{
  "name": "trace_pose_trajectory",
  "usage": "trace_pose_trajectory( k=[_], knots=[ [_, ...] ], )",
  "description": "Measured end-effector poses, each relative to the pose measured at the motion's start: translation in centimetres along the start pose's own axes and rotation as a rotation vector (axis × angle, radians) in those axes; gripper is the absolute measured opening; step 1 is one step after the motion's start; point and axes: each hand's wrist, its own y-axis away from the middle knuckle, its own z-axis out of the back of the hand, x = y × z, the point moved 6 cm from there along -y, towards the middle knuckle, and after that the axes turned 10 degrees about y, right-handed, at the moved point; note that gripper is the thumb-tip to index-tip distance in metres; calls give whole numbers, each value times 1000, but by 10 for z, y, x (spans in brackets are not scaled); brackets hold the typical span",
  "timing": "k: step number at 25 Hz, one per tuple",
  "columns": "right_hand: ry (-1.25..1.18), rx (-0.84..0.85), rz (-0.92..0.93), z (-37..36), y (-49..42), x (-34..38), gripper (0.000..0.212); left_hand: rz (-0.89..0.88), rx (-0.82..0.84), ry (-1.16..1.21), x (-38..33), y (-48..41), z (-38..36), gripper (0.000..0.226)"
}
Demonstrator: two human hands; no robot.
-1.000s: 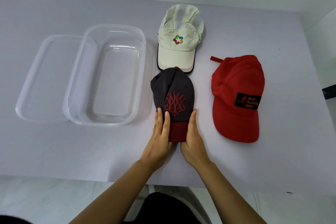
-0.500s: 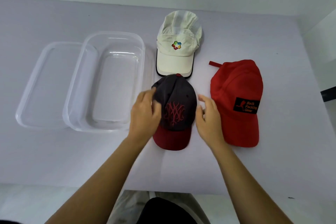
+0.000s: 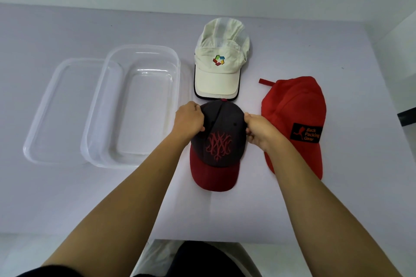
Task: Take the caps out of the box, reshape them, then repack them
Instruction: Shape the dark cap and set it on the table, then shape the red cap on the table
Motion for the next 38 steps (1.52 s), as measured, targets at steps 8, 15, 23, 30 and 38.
trace_pose_trajectory(
  k=[8, 15, 23, 30, 38],
  knots=[
    [-101, 12, 66, 1, 5, 10, 15, -89, -49, -230, -3, -9, 3, 29],
    [112, -542, 715, 77, 104, -13, 35, -586, -219, -165, -41, 65, -21, 39],
    [659, -405, 428, 120, 68, -147, 74, -452, 456, -455, 24, 110, -189, 80],
    [713, -500, 520, 121, 91, -134, 68, -560, 207, -424, 21, 115, -211, 81],
    [503, -503, 677, 127, 108, -111, 68, -639, 260, -218, -13, 123, -173, 105]
  ],
)
